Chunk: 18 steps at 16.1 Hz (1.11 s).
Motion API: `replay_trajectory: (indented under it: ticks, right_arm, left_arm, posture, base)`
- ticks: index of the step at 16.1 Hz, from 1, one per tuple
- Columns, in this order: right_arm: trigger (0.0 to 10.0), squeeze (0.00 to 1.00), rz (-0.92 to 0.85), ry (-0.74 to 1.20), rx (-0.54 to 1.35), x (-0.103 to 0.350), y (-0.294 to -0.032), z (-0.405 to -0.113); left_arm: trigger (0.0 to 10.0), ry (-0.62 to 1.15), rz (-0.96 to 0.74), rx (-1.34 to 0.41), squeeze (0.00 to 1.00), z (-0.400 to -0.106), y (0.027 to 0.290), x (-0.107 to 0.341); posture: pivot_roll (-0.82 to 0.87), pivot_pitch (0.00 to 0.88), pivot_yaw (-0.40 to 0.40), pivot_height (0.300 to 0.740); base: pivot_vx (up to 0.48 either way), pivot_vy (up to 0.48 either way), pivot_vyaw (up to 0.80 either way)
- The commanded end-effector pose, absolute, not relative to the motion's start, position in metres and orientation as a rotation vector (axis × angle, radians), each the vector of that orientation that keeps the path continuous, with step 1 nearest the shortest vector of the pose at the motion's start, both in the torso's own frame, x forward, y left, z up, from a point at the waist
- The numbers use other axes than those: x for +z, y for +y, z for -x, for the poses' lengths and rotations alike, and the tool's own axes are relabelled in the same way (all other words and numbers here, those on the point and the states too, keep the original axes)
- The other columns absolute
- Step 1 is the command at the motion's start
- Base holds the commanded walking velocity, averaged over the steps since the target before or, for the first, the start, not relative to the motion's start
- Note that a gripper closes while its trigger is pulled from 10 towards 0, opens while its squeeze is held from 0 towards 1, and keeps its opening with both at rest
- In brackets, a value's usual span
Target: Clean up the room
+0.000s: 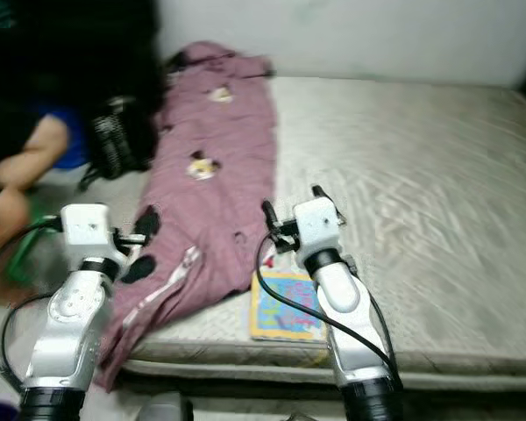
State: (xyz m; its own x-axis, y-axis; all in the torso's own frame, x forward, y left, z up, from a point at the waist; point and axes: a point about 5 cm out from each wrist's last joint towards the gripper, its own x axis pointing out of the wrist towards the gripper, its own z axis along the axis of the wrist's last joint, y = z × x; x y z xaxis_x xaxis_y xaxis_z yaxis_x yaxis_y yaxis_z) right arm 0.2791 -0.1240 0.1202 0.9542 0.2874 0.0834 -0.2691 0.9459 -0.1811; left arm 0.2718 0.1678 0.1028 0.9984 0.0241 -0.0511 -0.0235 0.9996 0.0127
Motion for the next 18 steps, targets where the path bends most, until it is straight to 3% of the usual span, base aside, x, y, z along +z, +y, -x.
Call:
replay_trajectory:
  ticks: [1, 6, 18]
  right_arm:
    - [10.0, 0.00, 0.168, -0.112, 0.276, 0.1216, -0.1276, -0.2805]
    - [10.0, 0.00, 0.171, -0.114, 0.277, 0.1223, -0.1280, -0.2824]
    - [10.0, 0.00, 0.176, -0.114, 0.281, 0.1226, -0.1280, -0.2838]
  left_arm:
    - [10.0, 0.050, -0.015, 0.017, 0.00, -0.2744, 0.1646, 0.1041]
    - [10.0, 0.047, -0.011, 0.016, 0.00, -0.2765, 0.1645, 0.1048]
    - [10.0, 0.044, -0.004, 0.012, 0.00, -0.2778, 0.1635, 0.1055]
  posture:
    - [0.02, 0.000, -0.025, 0.740]
    - [0.02, 0.000, -0.024, 0.740]
    - [0.02, 0.000, -0.026, 0.740]
  base:
    - [0.000, 0.000, 0.00]
    - [0.000, -0.048, 0.00]
    - [0.000, -0.340, 0.00]
